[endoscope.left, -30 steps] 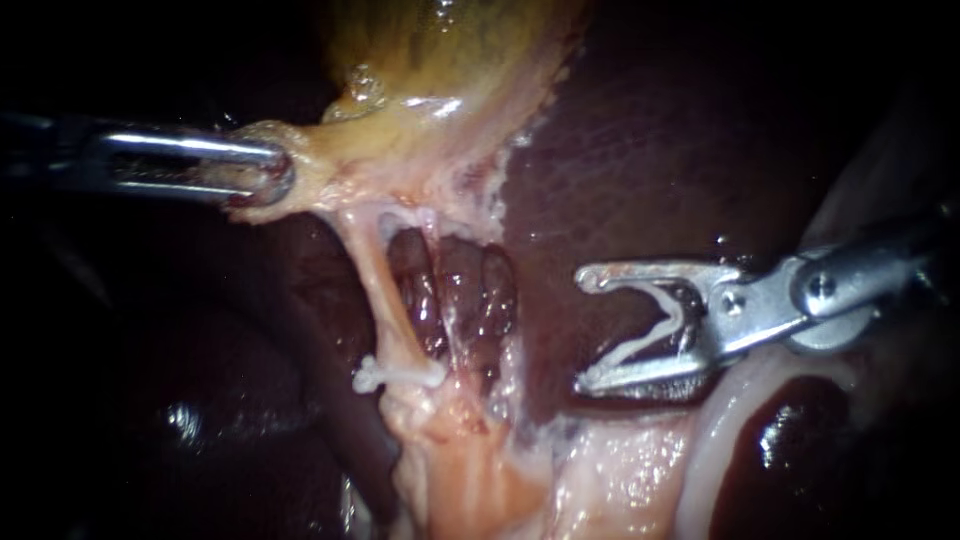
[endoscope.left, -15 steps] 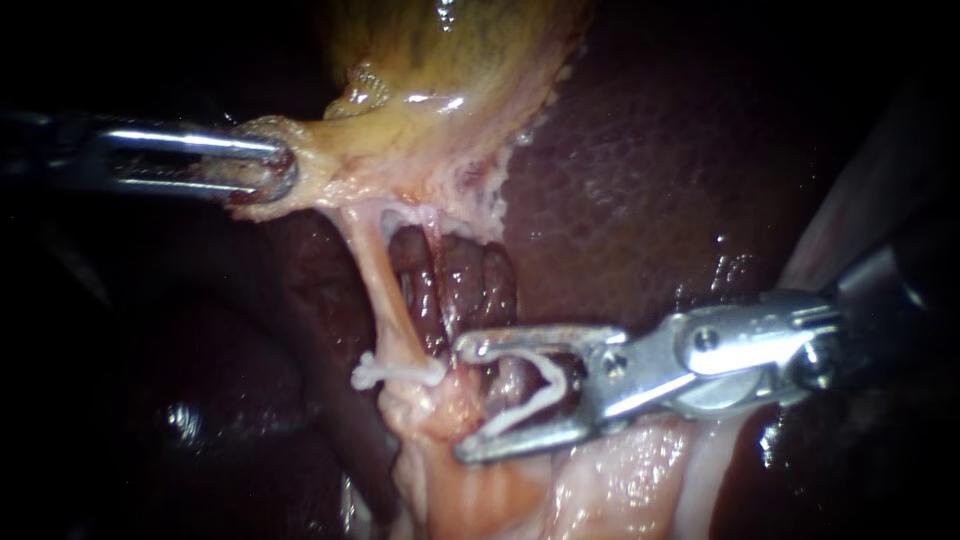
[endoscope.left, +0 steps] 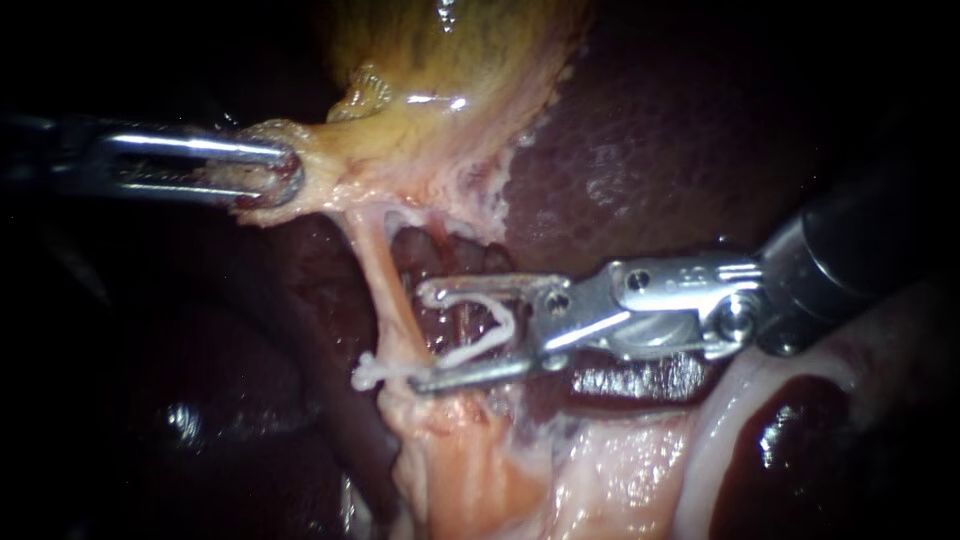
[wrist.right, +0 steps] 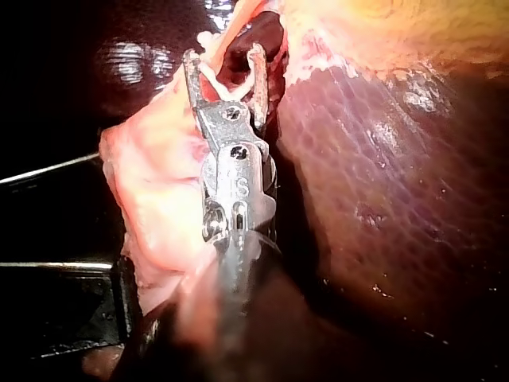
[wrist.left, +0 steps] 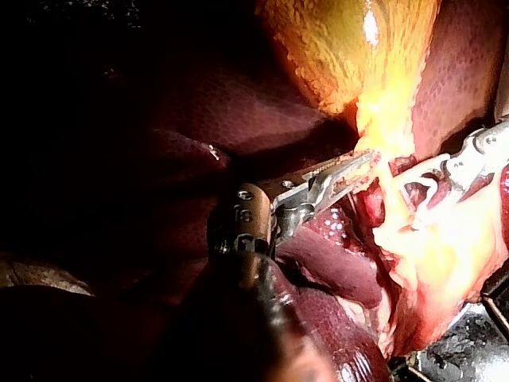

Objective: Clipping second clip left tube

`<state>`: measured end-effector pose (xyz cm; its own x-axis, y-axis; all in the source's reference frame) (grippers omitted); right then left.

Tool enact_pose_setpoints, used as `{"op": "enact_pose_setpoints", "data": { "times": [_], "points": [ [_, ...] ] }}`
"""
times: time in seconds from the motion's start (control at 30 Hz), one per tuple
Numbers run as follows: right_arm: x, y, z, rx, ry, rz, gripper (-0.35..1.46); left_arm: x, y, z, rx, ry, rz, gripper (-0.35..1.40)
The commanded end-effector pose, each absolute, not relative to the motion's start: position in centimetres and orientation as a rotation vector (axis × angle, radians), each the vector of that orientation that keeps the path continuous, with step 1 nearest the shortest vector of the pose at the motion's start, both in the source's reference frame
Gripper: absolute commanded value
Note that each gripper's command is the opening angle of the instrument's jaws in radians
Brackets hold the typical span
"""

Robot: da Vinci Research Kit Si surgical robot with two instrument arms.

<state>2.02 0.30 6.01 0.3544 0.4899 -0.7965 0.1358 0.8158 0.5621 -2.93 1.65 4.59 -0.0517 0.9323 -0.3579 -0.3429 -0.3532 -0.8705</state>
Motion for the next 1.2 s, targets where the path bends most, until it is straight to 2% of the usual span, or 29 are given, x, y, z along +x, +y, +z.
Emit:
{"op": "enact_pose_setpoints", "data": {
  "times": [0.03,0.27,0.43,0.63,0.8,1.03,1.1,1.2],
  "points": [
    [2.06,0.30,6.01,0.613,1.219,0.248,0.50,-2.94,1.65,4.59,-1.195,-0.734,1.609,-0.35],
    [2.37,0.26,5.90,0.660,1.282,0.194,0.50,-2.97,1.64,4.59,-1.196,-0.735,1.609,-0.35],
    [2.41,0.14,5.76,0.700,1.335,0.142,0.50,-2.98,1.63,4.60,-1.196,-0.734,1.609,-0.35],
    [2.30,0.02,5.60,0.718,1.344,0.106,0.48,-2.97,1.64,4.59,-1.196,-0.735,1.610,-0.35],
    [2.25,0.01,5.57,0.723,1.342,0.109,0.41,-2.97,1.64,4.60,-1.196,-0.736,1.610,-0.35],
    [2.23,0.02,5.60,0.755,1.326,0.146,0.17,-2.97,1.64,4.59,-1.196,-0.736,1.609,-0.35],
    [2.22,0.02,5.60,0.757,1.324,0.152,0.04,-2.97,1.64,4.59,-1.196,-0.736,1.609,-0.35],
    [2.20,0.02,5.60,0.763,1.325,0.147,-0.26,-2.97,1.64,4.59,-1.196,-0.736,1.609,-0.35]
  ]
}}
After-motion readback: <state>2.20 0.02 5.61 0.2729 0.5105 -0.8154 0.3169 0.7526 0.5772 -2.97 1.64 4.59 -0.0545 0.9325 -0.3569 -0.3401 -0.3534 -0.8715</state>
